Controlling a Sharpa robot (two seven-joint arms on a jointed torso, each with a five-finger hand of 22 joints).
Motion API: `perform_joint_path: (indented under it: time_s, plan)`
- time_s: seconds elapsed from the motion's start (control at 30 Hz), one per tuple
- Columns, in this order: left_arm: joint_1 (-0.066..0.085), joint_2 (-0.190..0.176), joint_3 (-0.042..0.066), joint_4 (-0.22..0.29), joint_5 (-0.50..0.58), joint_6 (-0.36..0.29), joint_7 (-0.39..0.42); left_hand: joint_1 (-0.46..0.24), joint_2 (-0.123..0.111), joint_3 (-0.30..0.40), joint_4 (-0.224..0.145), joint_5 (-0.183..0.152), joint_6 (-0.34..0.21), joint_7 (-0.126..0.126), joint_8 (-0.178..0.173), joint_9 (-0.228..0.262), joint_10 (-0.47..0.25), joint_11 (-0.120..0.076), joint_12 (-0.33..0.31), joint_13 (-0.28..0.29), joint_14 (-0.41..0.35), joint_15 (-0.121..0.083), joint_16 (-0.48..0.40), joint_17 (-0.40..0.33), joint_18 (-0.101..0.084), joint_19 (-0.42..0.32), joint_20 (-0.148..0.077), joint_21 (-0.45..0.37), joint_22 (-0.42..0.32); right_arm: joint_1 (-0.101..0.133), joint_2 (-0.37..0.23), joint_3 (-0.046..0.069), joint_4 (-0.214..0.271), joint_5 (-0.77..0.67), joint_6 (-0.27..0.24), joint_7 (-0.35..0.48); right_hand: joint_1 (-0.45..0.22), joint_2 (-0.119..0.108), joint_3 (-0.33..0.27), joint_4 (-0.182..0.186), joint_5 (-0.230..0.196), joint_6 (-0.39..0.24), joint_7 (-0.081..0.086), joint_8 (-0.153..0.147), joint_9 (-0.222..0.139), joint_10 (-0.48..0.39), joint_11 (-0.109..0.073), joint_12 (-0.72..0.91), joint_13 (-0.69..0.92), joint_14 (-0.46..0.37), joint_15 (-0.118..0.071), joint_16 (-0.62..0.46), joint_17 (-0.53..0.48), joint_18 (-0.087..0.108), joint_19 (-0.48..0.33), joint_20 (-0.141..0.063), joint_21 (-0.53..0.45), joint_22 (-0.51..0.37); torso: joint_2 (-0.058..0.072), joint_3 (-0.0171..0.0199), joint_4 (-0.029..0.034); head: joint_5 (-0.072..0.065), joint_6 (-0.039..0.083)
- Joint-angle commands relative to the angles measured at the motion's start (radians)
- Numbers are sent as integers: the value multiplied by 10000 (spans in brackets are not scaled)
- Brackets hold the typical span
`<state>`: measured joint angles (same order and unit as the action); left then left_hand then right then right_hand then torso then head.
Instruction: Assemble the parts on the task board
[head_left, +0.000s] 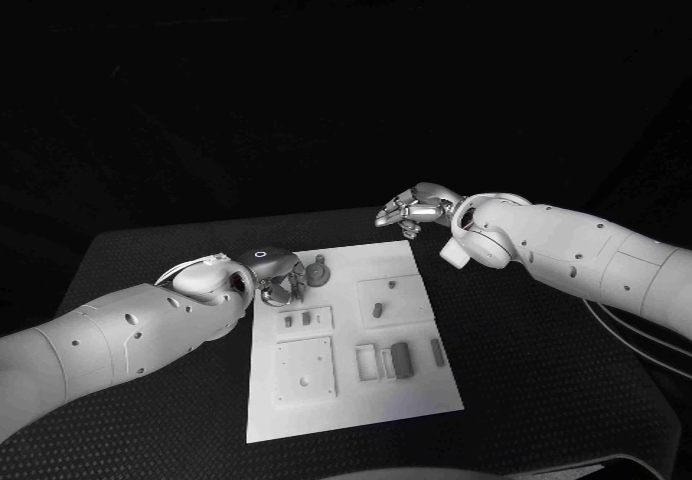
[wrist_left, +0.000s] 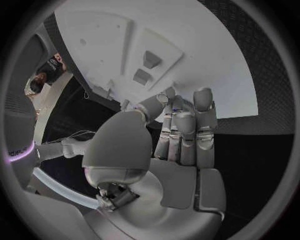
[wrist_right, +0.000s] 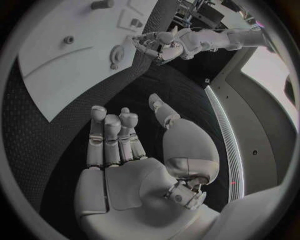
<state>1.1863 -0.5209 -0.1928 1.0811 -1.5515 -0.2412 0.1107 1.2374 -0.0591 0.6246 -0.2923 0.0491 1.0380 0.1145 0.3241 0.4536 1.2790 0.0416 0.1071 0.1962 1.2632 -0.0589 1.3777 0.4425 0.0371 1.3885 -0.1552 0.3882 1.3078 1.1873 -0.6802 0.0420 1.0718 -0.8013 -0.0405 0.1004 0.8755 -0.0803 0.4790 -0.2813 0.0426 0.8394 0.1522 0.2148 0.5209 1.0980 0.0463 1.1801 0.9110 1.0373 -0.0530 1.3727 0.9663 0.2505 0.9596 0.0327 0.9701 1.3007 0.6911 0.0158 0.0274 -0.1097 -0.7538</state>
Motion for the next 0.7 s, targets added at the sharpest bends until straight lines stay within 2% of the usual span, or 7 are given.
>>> perform_joint_path:
  time_s: [0.03, 0.37, 0.7]
  plan:
    - [1, 38, 3, -19, 23, 194, 72, 20, 88, 67, 13, 49, 56, -4, 57, 15, 122, 64, 24, 7, 32, -68, -64, 10, 881, -4, -39, 53, 205, 0, 12, 3, 11, 10, 61, 86, -12, 54, 54, -7, 60, -13, 63, -14, -3, -28, -19, 55, -16, -1, -84, 51, -15, 113, 63, -25, 12, -15, -1, -4, 2, -74, -37]
    - [2, 80, -2, -87, -12, 384, 66, 29, 94, 78, 9, 49, 49, -2, 52, 13, 117, 65, 12, 7, 28, -67, -70, 11, 876, -10, -42, 49, 204, 0, -2, 3, 17, 11, 60, 84, -12, 54, 54, -8, 60, -12, 63, -14, -2, -29, -19, 56, -18, -1, -84, 51, -17, 113, 63, -25, 11, -15, -6, -10, 9, -19, -80]
    - [-5, 158, -19, -148, -12, 433, 94, 31, 98, 83, 9, 48, 44, 1, 49, 11, 115, 67, 3, 8, 25, -65, -74, 11, 871, -14, -44, 46, 203, 0, 1, 3, 5, 11, 47, 88, -11, 53, 54, -9, 60, -12, 63, -13, -2, -29, -20, 57, -20, -1, -84, 51, -18, 113, 63, -26, 11, -15, 0, -19, 9, -46, -96]
